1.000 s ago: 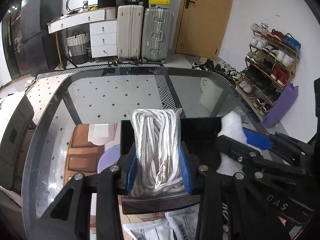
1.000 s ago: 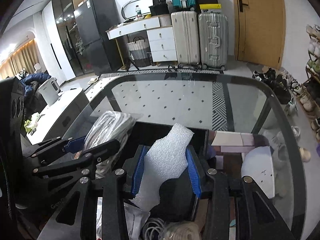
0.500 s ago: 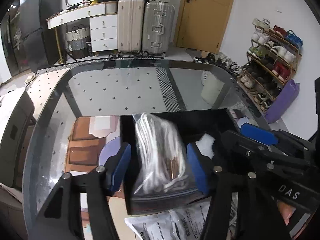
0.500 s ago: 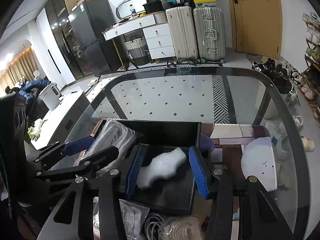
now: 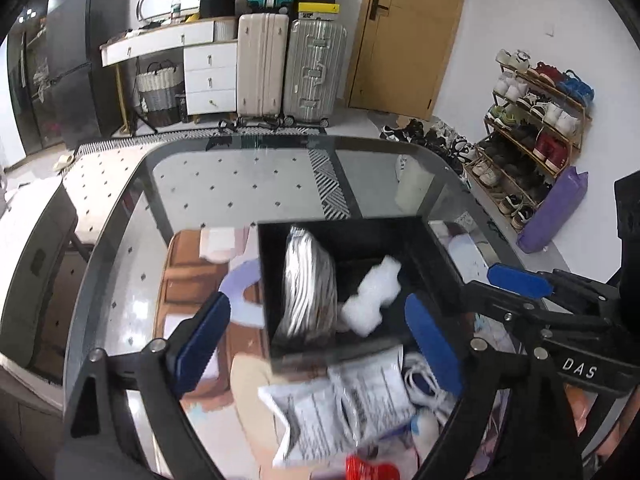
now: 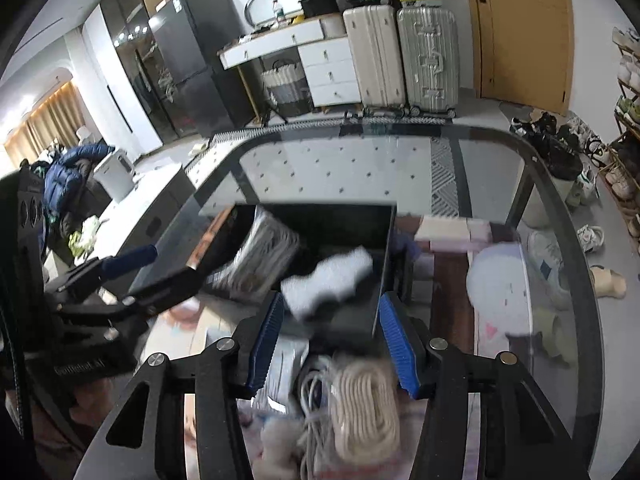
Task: Organize soft objects
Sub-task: 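Move the right tool to the bagged white rope coil and grasp it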
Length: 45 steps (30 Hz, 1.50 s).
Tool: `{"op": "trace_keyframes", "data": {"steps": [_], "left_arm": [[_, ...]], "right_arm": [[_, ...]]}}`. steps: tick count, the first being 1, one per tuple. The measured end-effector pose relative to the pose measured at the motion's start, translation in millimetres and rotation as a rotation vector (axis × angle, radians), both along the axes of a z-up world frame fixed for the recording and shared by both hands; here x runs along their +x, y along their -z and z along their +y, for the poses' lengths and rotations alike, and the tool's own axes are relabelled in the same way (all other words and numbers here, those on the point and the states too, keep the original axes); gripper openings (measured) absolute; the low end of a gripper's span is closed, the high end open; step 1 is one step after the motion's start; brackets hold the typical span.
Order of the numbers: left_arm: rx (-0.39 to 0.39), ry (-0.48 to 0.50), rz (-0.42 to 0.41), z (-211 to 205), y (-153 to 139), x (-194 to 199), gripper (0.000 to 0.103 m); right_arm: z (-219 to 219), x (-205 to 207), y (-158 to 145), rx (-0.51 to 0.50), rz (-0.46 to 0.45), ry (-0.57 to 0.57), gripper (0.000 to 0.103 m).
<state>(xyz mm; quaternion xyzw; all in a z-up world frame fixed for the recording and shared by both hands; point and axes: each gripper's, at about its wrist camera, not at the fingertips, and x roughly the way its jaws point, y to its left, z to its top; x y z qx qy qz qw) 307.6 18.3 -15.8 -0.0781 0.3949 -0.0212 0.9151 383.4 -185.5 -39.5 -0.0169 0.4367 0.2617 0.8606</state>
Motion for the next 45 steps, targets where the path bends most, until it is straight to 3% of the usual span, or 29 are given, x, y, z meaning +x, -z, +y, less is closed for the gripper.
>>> {"op": "trace_keyframes", "data": {"steps": [10,19,27,30,45], "left_arm": [[-0.004,0.029,0.103,3.2,33.7,-26.7,0.09],[0.078,0.052,0.172,-8.6,61.7,-35.2,0.09],[0.102,0.051,0.235,-18.5,85.7,-29.2,0.09],[0.127,0.051,0.239,-21.2,90.6,-28.2,0.09],[0.11,0.061,0.264,-10.3,94.9,-28.8,0.092]], "right_arm": [[-4.7,-28.9,29.9,-0.063,0.094,-0.041,0.052],[-11.5,-34.9,50.1,-0.116,0.132,-0.035,0.052],[-15.7,-30.2,60.6,-0.126,0.155,-0.033,0.052],[-15.0,-30.6,59.9,-0.124,0.152,-0.038,0.052],[-20.5,-25.3,67.6,-0.128,0.167,-0.031,0.052]]}}
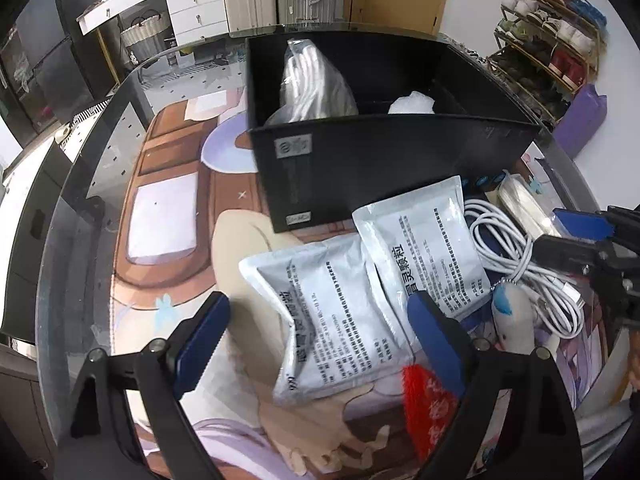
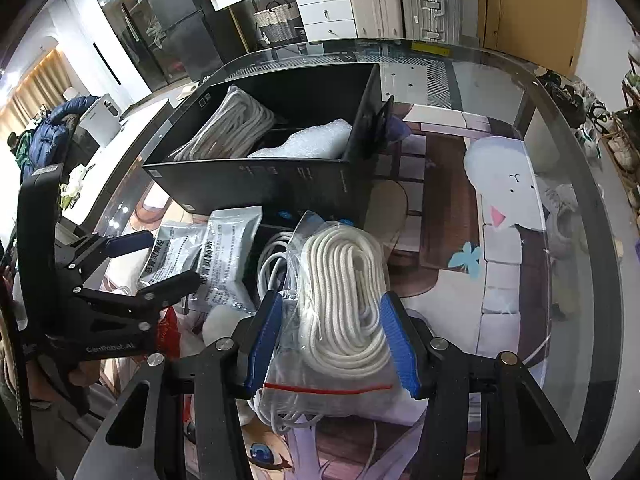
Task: Organize soft objects
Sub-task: 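Move the right tool to the bagged white rope coil and grasp it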
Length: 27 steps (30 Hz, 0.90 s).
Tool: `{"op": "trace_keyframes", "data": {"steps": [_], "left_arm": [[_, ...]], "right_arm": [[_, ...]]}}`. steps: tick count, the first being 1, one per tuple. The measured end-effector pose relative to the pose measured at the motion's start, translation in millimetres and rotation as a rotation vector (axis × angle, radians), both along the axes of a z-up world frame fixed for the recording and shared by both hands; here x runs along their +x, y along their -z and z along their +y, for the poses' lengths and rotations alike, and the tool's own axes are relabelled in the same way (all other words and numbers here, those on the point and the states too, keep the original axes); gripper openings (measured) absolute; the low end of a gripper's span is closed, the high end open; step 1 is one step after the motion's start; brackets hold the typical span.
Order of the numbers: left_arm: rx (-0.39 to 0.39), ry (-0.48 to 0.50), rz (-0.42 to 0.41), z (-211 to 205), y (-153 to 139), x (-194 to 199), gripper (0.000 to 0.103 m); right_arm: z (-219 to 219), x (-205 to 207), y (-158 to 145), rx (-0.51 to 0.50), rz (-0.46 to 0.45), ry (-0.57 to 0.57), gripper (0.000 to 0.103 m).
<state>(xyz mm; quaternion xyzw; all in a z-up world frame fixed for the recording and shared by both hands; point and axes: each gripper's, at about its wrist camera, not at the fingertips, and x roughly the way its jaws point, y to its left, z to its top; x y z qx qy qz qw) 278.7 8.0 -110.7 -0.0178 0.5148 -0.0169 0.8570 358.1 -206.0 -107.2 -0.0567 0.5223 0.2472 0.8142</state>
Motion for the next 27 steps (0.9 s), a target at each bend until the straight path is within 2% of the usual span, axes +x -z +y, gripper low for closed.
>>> {"op": "trace_keyframes", "data": {"steps": [18,27], "left_arm": [[-0.003,-0.071,0.018,39.5,-0.3,-8.2,0.091],[0.021,-0.058,0.011,30.4,2.7,-0.7,0.09]], "right_arm": [[1.2,0.6,0.2,0.0,0.0,0.002,0.052],[0.4,1.2,-0.7,0.004,0.002,0.006,0.052]]}}
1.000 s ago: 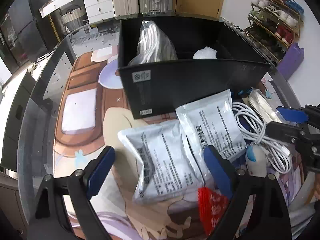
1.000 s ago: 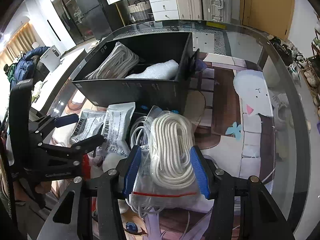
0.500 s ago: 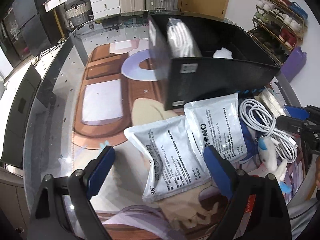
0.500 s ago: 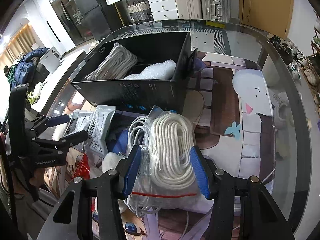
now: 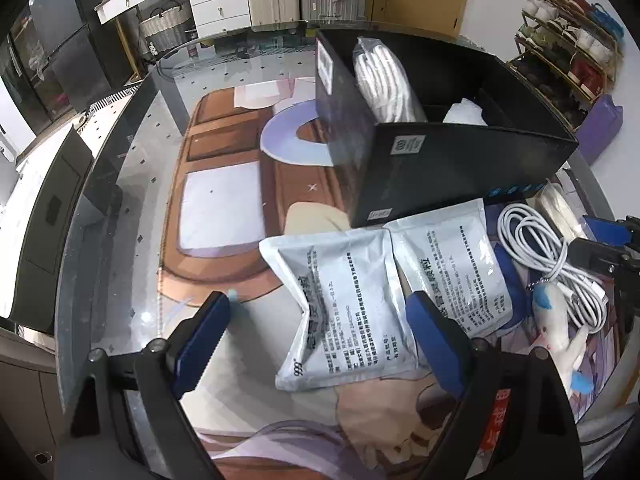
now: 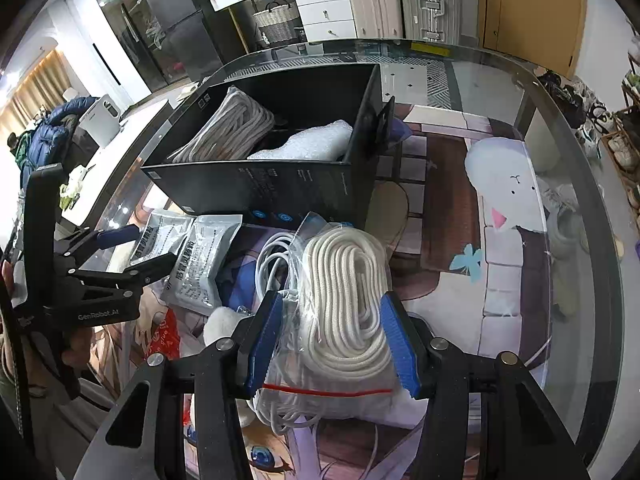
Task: Organize soft objects
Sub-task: 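Move the right tool to the bagged white rope coil and grasp it, then grasp a white sealed pouch with the left tool while the right tool lifts the rope coil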
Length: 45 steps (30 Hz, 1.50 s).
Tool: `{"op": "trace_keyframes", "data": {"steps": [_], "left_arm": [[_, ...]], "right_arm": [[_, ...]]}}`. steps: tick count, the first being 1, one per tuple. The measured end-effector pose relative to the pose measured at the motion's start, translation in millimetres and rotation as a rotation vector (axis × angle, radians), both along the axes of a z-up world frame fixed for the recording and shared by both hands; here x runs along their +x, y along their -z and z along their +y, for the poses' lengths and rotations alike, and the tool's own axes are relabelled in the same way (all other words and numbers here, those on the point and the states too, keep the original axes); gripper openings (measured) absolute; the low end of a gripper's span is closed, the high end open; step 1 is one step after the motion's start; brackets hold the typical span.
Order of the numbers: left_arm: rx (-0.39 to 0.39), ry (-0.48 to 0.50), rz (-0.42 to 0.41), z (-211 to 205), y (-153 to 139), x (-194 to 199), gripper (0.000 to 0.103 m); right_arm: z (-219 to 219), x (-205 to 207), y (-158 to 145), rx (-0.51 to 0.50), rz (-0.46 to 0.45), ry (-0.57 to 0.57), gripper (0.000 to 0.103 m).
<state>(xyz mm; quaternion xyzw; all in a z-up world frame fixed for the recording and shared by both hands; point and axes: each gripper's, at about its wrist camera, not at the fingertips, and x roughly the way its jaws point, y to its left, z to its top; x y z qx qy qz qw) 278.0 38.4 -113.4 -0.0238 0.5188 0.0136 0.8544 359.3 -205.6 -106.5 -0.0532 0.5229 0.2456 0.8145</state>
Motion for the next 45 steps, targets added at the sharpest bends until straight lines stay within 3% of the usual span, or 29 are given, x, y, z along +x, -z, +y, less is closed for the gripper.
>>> {"op": "trace_keyframes", "data": {"steps": [7,15,22,25,26,27,34,41,45], "left_arm": [[-0.023,-0.014,0.004,0.6,-0.2,7.1,0.09],[0.02,-0.023,0.006,-4.9,2.6,13.4,0.095],[0.009,-0.033,0.029,4.8,0.2,2.1,0.092],[0.013,-0.025,0.018,8.1,-3.7,-1.4,0.075],[0.014,-0.022,0.014,7.6,-5.6,-2.3,0.059],[0.016,-0.018,0.011,8.3,-7.6,-2.6,0.052],[-0.043,0.019,0.027,7.3,-10.3,-5.2,0.039],[-0.063,0.053,0.001,0.8,-22.5,-10.1,0.034],[-0.059,0.06,-0.007,-1.8,-25.2,-14.3,0.033]], "right_arm": [[1.3,1.0,0.0,0.011,0.007,0.013,0.052],[3.4,1.7,-0.2,0.005,-0.005,0.014,0.052],[-5.9,2.9,2.1,0.004,0.007,0.031,0.056],[-9.0,5.2,2.9,0.003,0.012,0.044,0.058],[-9.5,5.8,3.4,0.001,0.013,0.046,0.061],[-10.2,6.9,4.4,-0.001,0.018,0.053,0.062],[-13.8,10.0,9.1,-0.014,0.031,0.067,0.064],[-12.5,14.9,15.7,-0.047,0.054,0.051,0.042],[-13.9,15.1,13.1,-0.061,0.042,0.048,0.035]]}}
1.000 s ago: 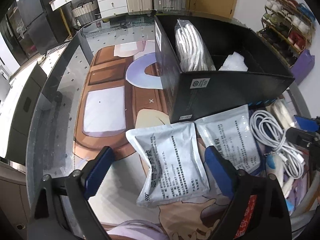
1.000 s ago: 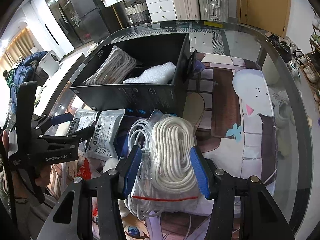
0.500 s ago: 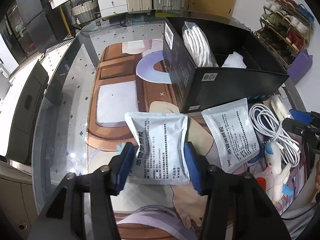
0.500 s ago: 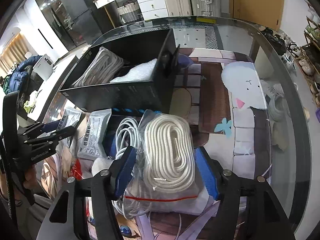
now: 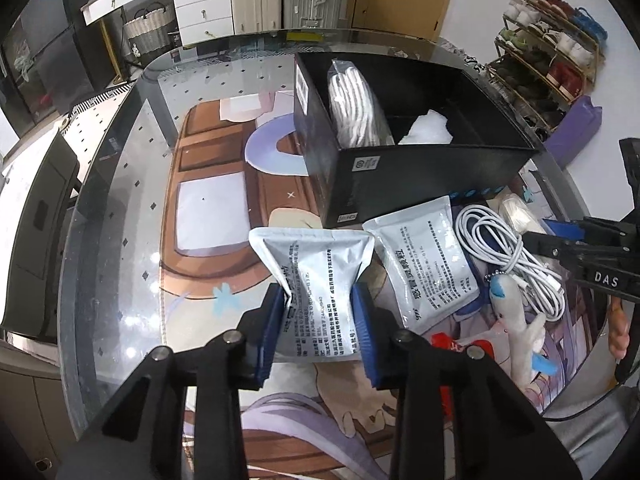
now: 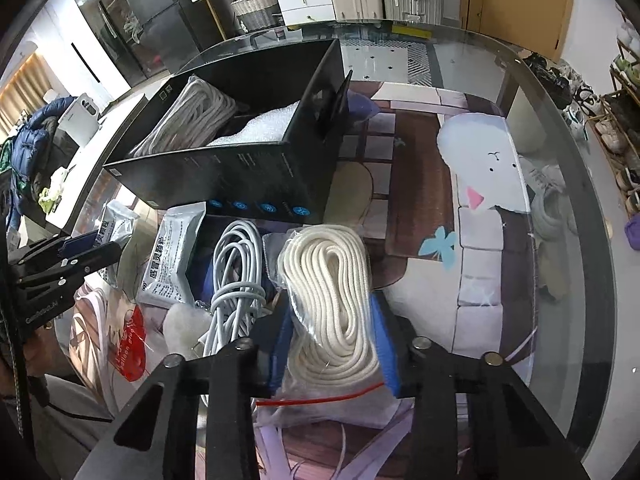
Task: Organize soft objects
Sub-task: 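Grasp a white sealed pouch with the left tool while the right tool lifts the rope coil, then lower the rope coil into the black box with the right tool and release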
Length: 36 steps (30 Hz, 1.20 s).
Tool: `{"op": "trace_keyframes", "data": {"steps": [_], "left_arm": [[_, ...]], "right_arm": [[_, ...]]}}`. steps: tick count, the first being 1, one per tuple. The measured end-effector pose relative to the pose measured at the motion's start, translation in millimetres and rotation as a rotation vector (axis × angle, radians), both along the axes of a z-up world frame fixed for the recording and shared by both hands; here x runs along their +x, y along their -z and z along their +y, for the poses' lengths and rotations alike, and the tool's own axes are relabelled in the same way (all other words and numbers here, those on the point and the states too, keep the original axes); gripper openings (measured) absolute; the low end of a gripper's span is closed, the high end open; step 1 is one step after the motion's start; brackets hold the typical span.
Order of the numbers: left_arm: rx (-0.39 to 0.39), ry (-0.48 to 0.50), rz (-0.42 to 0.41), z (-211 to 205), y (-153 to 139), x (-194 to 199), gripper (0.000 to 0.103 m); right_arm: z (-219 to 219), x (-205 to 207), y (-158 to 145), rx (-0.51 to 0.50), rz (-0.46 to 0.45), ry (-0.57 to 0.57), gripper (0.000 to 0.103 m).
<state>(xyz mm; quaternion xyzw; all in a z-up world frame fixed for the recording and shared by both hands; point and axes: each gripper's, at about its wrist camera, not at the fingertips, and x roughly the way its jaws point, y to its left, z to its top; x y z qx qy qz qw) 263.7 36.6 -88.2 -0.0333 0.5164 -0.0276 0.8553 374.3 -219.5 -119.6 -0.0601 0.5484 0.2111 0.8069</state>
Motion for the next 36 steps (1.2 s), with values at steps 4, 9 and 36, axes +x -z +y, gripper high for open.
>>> {"op": "trace_keyframes", "data": {"steps": [4,9,36], "left_arm": [[-0.004,0.007,-0.031,-2.6,-9.0,-6.3,0.033],[-0.02,0.01,-0.078,-4.7,-25.2,-16.1,0.033],[-0.047,0.035,-0.32,-21.1,-104.4,-33.4,0.033]], "right_arm": [[-1.5,-1.4,-5.2,0.012,-0.008,-0.003,0.033],[0.1,-9.6,-26.0,0.038,-0.064,-0.017,0.033],[30.0,-76.0,-127.4,0.132,-0.384,-0.089,0.033]]}}
